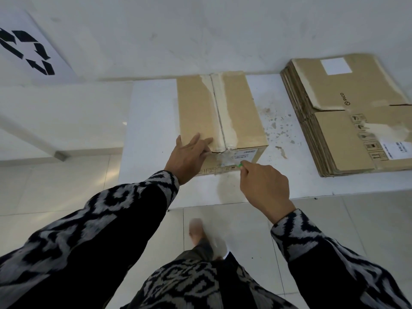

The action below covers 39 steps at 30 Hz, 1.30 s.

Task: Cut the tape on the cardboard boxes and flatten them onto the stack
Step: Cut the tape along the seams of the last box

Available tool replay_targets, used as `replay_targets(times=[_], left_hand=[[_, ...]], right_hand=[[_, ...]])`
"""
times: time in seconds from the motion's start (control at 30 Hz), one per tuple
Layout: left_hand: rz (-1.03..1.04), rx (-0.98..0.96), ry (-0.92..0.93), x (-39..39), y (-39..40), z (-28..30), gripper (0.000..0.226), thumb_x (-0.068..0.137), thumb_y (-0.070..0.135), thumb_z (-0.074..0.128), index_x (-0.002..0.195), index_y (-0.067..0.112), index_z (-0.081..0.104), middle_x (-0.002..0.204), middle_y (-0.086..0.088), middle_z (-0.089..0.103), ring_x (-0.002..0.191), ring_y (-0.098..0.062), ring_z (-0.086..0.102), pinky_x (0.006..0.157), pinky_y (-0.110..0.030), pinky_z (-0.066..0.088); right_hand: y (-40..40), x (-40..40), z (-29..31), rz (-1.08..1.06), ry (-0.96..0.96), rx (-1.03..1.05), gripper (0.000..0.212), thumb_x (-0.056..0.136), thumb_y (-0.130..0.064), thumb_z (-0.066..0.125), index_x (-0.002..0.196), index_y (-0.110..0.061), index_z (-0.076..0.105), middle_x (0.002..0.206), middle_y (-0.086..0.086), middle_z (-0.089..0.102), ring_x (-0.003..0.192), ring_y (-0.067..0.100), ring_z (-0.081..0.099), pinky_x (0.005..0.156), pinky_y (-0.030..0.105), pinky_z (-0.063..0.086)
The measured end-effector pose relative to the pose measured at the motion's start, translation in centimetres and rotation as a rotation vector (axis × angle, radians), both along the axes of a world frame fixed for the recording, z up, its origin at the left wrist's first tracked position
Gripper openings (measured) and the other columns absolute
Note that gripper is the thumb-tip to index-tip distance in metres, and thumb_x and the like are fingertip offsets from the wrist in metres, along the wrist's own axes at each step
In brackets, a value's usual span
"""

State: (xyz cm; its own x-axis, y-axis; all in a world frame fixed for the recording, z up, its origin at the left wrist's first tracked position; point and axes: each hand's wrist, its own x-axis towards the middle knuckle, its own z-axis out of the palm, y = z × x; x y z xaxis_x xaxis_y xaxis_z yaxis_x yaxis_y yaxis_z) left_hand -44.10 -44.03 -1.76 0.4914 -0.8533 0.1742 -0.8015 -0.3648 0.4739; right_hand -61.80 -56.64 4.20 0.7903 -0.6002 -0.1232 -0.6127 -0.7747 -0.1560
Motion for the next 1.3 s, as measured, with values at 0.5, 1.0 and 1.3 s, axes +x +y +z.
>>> replay_targets(times=[0.5, 1.0, 1.3], left_hand=[[0.03, 0.038, 0.096, 0.3, 0.3, 0.3, 0.017, 0.101, 0.03, 0.052, 0.114, 0.02, 0.058, 0.134, 0.012, 0.061, 0.145, -0.017, 0.032, 0.116, -0.06, 0.021], [0.06, 0.01, 0.147, -0.2, 0.2, 0.4, 0.014, 0.103, 0.028, 0.047, 0.109, 0.015, 0.049, 0.14, 0.01, 0.056, 0.143, -0.019, 0.037, 0.117, -0.057, 0.016], [0.057, -0.029, 0.162, -0.3, 0.0, 0.4, 0.019, 0.102, 0.024, 0.049, 0.109, 0.03, 0.032, 0.135, 0.009, 0.061, 0.138, -0.021, 0.045, 0.116, -0.059, 0.017]], right_hand=[[0.2, -2.5, -1.6, -0.579, -0.429, 1.193, 0.035, 0.106, -0.025, 0.029, 0.108, -0.013, 0.062, 0.058, -0.002, 0.04, 0.047, 0.012, 0.035, 0.045, 0.025, 0.028], [0.3, -1.0, -1.6, -0.607, -0.436, 1.251, 0.039, 0.104, -0.022, 0.026, 0.107, -0.016, 0.065, 0.052, -0.004, 0.038, 0.045, 0.012, 0.034, 0.046, 0.024, 0.031], [0.4, -1.3, -2.1, -0.64, -0.441, 1.282, 0.038, 0.103, -0.022, 0.028, 0.108, -0.014, 0.065, 0.053, -0.004, 0.037, 0.042, 0.01, 0.031, 0.045, 0.023, 0.027]])
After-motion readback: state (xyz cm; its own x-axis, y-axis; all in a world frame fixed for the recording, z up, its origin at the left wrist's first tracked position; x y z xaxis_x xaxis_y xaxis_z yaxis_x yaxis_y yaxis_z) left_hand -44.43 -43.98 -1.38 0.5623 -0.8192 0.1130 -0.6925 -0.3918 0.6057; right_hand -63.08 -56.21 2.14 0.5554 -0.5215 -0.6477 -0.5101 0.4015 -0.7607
